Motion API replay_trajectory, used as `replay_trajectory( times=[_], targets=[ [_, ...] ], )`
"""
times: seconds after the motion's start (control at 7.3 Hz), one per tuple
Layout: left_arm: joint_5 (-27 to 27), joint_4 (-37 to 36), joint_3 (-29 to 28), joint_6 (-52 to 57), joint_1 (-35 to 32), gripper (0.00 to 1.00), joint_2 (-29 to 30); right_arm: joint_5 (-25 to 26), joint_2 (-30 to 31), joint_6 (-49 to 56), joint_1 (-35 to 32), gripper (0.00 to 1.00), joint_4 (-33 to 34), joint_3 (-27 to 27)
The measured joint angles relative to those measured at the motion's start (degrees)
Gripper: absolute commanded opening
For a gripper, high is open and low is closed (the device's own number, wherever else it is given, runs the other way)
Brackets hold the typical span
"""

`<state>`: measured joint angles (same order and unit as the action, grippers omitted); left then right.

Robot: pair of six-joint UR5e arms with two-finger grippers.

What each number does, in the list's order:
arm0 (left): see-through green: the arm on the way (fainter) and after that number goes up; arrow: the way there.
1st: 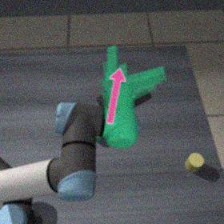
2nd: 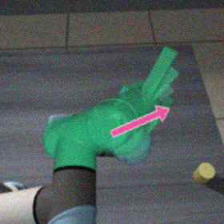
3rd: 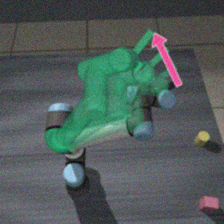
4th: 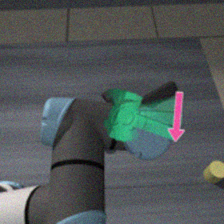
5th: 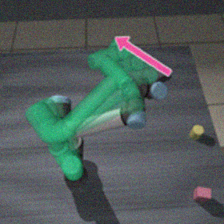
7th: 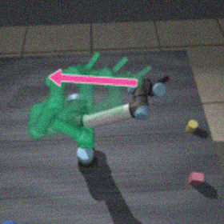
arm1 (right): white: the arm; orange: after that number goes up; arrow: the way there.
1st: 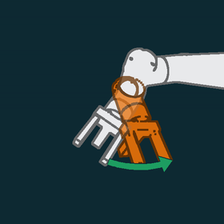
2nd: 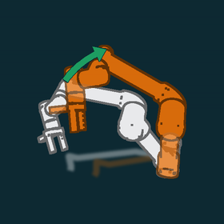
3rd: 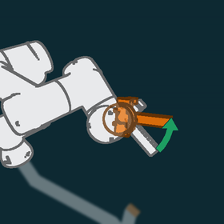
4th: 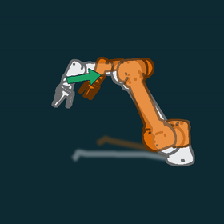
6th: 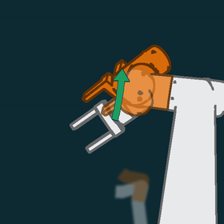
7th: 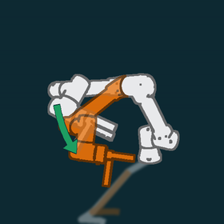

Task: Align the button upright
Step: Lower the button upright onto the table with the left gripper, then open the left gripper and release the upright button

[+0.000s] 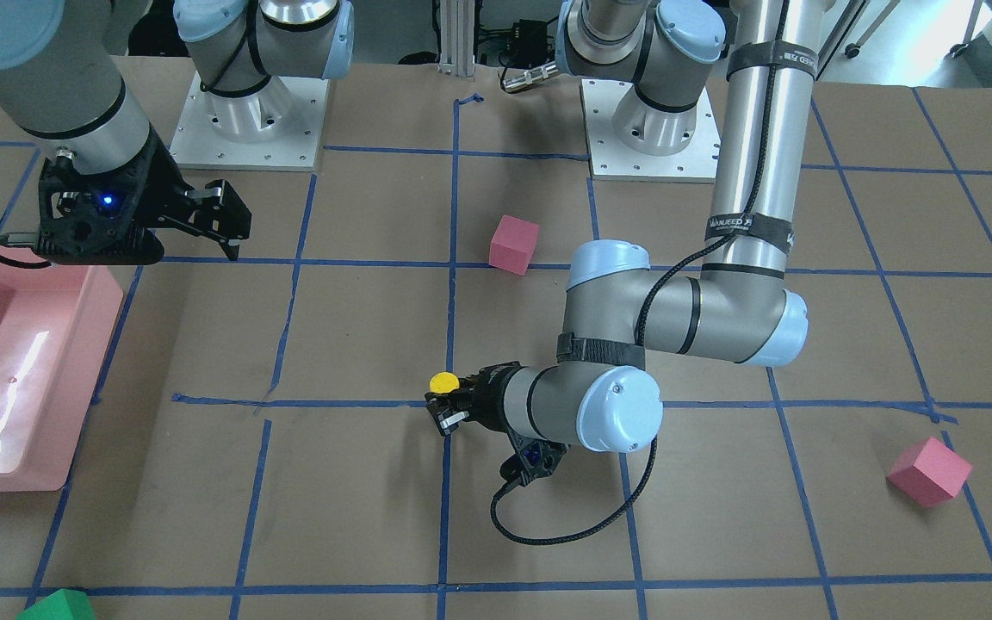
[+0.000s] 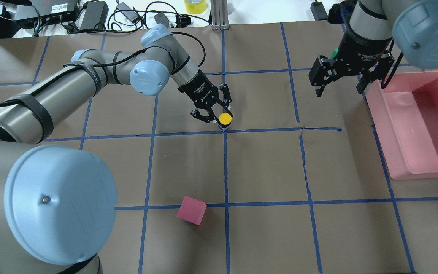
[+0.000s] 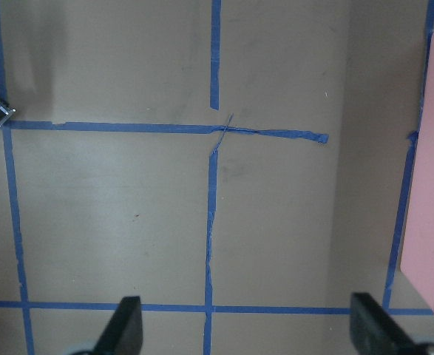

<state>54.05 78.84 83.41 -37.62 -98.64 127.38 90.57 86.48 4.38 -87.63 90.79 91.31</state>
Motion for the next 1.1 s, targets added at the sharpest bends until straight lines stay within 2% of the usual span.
replay_trajectory(
  times=[0.41, 0.55, 0.68, 0.82, 0.96, 1.1],
  targets=[
    [-0.4, 0.0, 0.1, 1.4, 1.2, 0.25, 0.0, 0.0, 0.0, -0.1, 0.0, 1.00, 0.1, 0.0],
    [-0.4, 0.0, 0.1, 1.6, 1.4, 0.25, 0.1, 0.1, 0.0, -0.1, 0.0, 1.00, 0.1, 0.0],
    [-0.5, 0.0, 0.3, 1.6, 1.5, 0.36, 0.1, 0.1, 0.0, -0.1, 0.1, 1.00, 0.1, 0.1],
    [-0.5, 0.0, 0.4, 1.7, 1.5, 0.76, 0.1, 0.2, 0.0, 0.0, 0.1, 1.00, 0.0, 0.1],
    [-0.5, 0.0, 0.6, 1.8, 1.5, 0.97, 0.1, 0.2, 0.0, 0.0, 0.2, 1.00, 0.0, 0.1],
    [-0.4, -0.1, 0.9, 2.2, 1.5, 1.00, 0.1, 0.2, 0.0, 0.0, 0.2, 1.00, 0.0, 0.1]
  ],
)
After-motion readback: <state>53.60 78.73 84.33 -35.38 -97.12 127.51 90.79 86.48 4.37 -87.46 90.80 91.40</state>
